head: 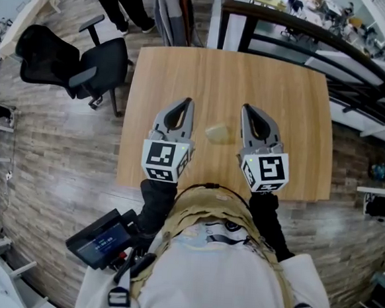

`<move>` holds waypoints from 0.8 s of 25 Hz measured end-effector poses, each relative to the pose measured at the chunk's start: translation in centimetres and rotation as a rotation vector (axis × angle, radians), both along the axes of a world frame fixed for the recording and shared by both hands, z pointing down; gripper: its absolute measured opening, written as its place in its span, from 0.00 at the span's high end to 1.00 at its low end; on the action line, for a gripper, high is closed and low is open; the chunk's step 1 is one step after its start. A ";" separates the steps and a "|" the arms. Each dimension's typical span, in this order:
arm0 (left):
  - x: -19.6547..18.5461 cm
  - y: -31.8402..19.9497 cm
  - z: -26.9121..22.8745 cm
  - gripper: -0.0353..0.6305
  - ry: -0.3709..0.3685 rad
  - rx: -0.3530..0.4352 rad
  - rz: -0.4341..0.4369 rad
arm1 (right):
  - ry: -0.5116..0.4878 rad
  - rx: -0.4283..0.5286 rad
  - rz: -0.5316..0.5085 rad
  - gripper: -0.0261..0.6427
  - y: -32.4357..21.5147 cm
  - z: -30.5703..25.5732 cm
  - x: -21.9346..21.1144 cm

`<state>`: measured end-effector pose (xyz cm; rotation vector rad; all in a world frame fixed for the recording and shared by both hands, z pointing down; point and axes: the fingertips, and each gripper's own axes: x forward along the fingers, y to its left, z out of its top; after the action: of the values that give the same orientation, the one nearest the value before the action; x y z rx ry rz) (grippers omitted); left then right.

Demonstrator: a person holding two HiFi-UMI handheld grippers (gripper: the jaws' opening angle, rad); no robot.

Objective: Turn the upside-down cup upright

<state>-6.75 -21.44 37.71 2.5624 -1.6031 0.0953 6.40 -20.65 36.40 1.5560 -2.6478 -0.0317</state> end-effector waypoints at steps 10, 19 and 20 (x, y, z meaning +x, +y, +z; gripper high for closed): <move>1.2 0.9 -1.3 0.95 -0.011 0.013 0.023 | 0.001 0.033 0.007 0.93 0.6 -1.8 0.5; 2.2 1.2 -1.1 0.95 -0.020 0.017 0.073 | 0.010 0.038 0.024 0.93 0.6 -1.7 0.5; 2.3 1.2 -1.1 0.95 -0.018 0.017 0.076 | 0.011 0.037 0.023 0.93 0.6 -1.7 0.5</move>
<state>-4.46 -20.28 36.61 2.6432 -1.5186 0.1130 6.88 -20.07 34.69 1.5929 -2.6350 -0.0882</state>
